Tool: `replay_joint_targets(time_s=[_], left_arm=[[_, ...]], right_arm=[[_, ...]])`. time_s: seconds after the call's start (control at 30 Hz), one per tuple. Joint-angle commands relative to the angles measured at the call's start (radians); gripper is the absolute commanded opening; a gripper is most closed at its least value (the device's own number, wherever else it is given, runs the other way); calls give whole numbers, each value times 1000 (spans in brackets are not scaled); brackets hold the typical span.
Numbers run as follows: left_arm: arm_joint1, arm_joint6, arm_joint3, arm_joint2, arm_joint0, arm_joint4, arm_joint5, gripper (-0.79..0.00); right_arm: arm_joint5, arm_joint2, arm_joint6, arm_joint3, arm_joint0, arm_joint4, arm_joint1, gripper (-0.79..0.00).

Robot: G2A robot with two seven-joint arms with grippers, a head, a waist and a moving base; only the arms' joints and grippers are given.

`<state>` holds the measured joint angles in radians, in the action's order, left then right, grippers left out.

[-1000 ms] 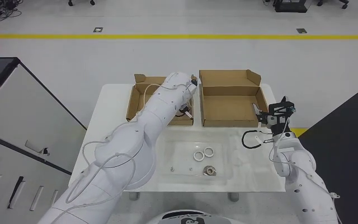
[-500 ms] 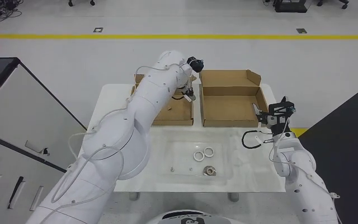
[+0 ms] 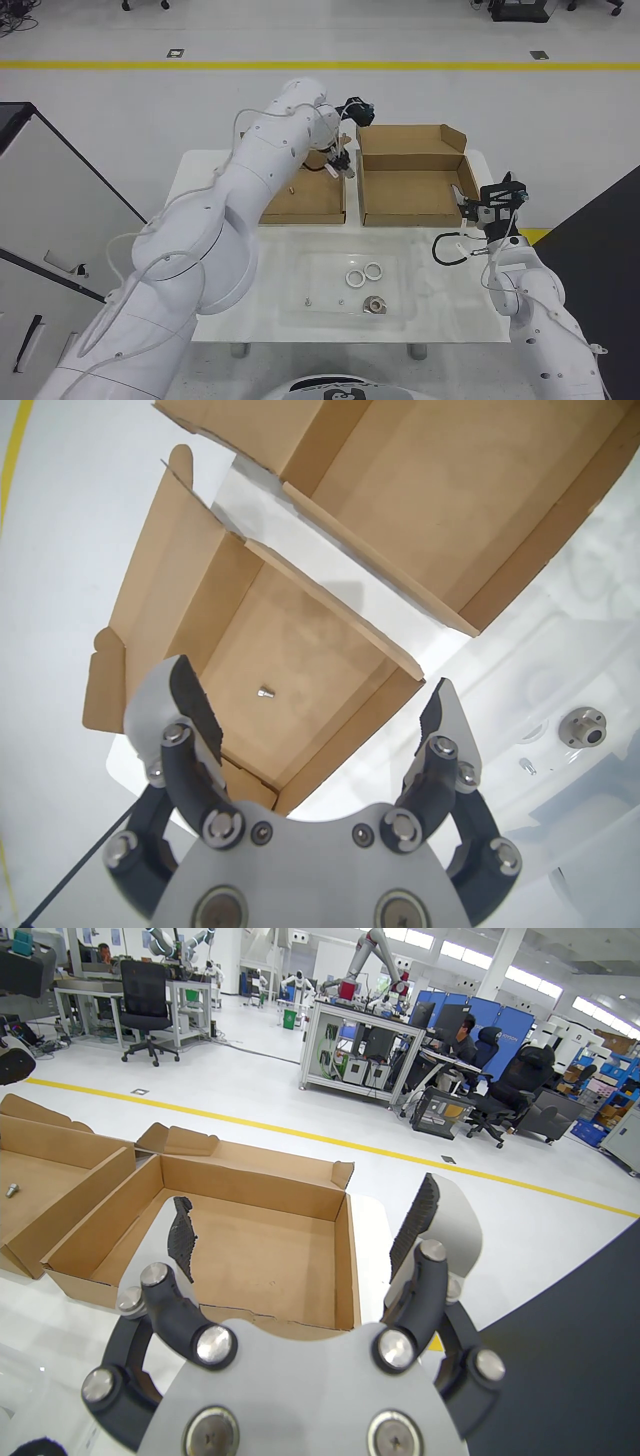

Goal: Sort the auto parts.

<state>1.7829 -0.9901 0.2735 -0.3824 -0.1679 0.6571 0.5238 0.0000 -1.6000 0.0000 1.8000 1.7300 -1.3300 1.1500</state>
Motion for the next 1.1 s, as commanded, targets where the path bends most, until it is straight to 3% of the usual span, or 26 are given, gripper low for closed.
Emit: replay_joint_targets(time_s=[0.0, 0.2, 0.4, 0.57, 0.67, 0.77, 0.9, 1.07], left_arm=[[-15, -8, 33, -12, -4, -8, 4, 0], [-81, -49, 164, -55, -22, -11, 18, 0], [-184, -139, 401, -123, -93, 27, -5, 0], [-302, -266, 732, -242, -225, 92, -43, 0], [-375, -359, 970, -339, -346, 134, -53, 0], [-439, -398, 1175, -386, -459, 178, -92, 0], [-509, -416, 1336, -380, -536, 185, -109, 0], [-583, -416, 1436, -320, -544, 113, -109, 0]], right_arm=[[0, 0, 0, 0, 0, 0, 0, 0], [0, 0, 0, 0, 0, 0, 0, 0], [0, 0, 0, 0, 0, 0, 0, 0], [0, 0, 0, 0, 0, 0, 0, 0], [0, 0, 0, 0, 0, 0, 0, 0], [0, 0, 0, 0, 0, 0, 0, 0], [0, 0, 0, 0, 0, 0, 0, 0], [0, 0, 0, 0, 0, 0, 0, 0]])
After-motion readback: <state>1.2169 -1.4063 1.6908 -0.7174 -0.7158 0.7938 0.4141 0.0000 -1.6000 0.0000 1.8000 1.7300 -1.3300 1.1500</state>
